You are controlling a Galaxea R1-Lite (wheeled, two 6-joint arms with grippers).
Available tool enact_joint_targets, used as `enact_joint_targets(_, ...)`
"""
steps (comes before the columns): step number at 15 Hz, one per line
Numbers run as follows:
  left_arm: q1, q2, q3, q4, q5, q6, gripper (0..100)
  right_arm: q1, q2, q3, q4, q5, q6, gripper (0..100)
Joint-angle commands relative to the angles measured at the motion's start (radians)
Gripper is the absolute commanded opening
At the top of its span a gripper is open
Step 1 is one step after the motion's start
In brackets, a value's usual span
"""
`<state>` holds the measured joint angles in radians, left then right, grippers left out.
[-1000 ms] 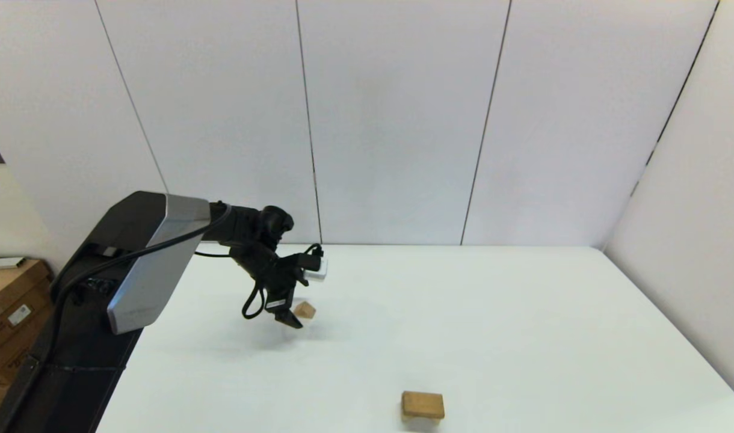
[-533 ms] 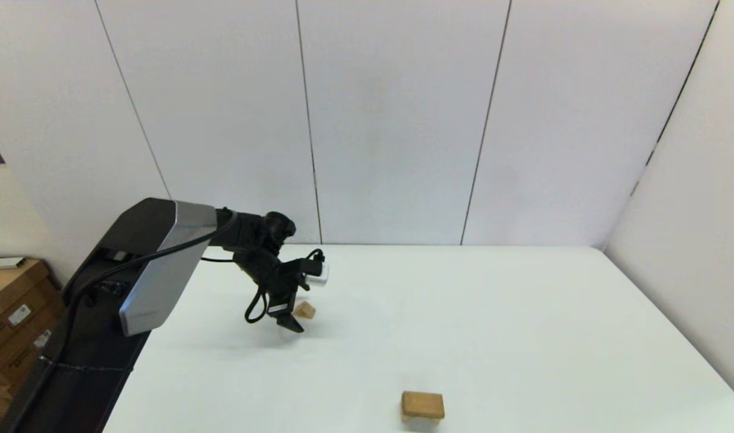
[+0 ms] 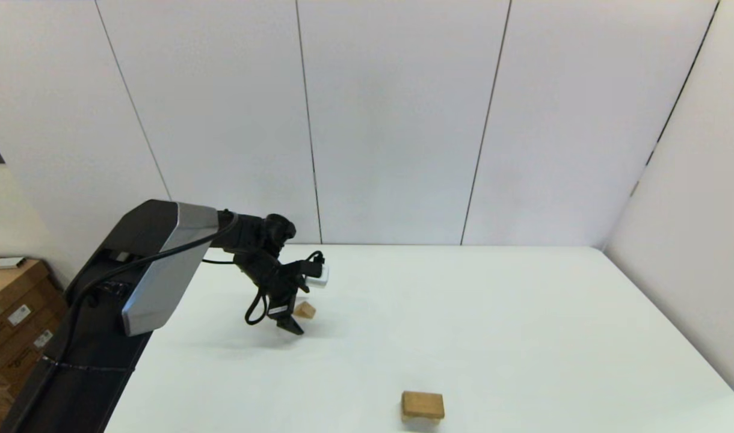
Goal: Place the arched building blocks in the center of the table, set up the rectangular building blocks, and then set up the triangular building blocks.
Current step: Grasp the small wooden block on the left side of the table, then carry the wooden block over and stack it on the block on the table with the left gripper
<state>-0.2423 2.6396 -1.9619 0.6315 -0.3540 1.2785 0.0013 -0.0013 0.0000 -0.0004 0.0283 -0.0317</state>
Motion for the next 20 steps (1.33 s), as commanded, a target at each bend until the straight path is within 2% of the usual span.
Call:
enact_joint_targets(1,0.0,0.008,0.0,0.002,-0.002,0.004,100,0.0,0.0,0.002,0.0,0.001,-0.001,100)
enact_joint_targets(3,0.0,0.007,0.0,0.008,-0.002,0.002,100,0.0,0.0,0.002,0.0,0.001,-0.001,100)
enact_joint_targets(4,0.002,0.007,0.0,0.011,-0.002,0.004,0,0.0,0.0,0.002,-0.001,0.001,-0.001,100)
enact_joint_targets(17,0.0,-0.016,-0.006,0.014,-0.006,-0.019,0,0.0,0.0,0.002,0.0,0.001,-0.001,100)
enact_joint_targets(20,-0.006,-0.127,-0.006,0.114,-0.054,-0.042,0,0.0,0.0,0.002,0.0,0.001,-0.001,100)
